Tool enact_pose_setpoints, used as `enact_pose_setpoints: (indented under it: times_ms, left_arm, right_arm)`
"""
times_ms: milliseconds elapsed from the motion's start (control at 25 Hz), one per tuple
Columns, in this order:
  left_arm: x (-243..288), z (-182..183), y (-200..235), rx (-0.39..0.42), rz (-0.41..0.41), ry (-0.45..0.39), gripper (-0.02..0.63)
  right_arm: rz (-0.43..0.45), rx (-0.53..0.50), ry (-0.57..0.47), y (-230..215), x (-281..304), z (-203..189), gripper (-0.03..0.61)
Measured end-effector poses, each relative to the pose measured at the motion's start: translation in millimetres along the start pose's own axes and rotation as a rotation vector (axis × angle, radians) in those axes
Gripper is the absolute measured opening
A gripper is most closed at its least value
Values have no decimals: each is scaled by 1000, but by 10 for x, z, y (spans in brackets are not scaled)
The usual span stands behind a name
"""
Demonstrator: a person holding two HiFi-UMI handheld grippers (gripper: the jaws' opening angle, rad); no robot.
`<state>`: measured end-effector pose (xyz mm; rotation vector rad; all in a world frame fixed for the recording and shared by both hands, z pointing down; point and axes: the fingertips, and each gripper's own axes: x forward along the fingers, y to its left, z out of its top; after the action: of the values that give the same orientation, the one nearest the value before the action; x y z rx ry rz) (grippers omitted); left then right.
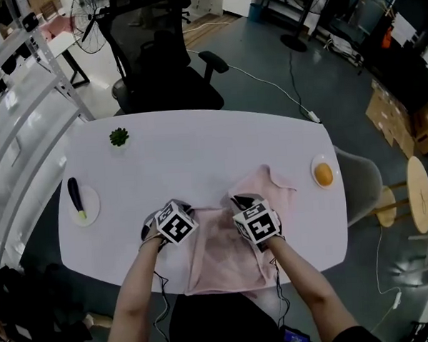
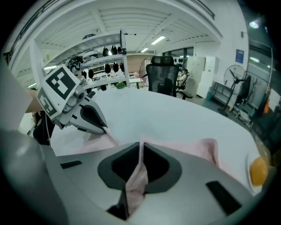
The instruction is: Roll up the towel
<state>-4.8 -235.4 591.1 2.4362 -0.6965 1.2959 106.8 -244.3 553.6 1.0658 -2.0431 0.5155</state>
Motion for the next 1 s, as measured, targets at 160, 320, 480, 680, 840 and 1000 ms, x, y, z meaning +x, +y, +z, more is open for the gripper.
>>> enact_pose_setpoints:
  times_ms: [160,320,480,680,840,1000]
  left_arm:
    - [-199,-121,111,-48,46,-10,43]
    - [-439,-338,309,-87,112,1,43]
    - [-682,-588,491,-127,173,18,43]
    - [-886,-835,537,-196,210,40,43]
    - [-907,-943,533,-194,240,67,43]
    - [-875,-957,564,-170,275,74,43]
  right_arm:
    - [-49,-13,-43,-177,-376,-1,34]
    - [-105,5,-74,-391,-802,-99,32]
    - [-199,44,-105,-681,-1273,-319,32]
    - [-334,159,-108,-1039,-1861,-919,29]
    - [-436,269,-62,-1233,-2203,-1587,29]
    - [-525,369,23,-1340,-2385,-2322,29]
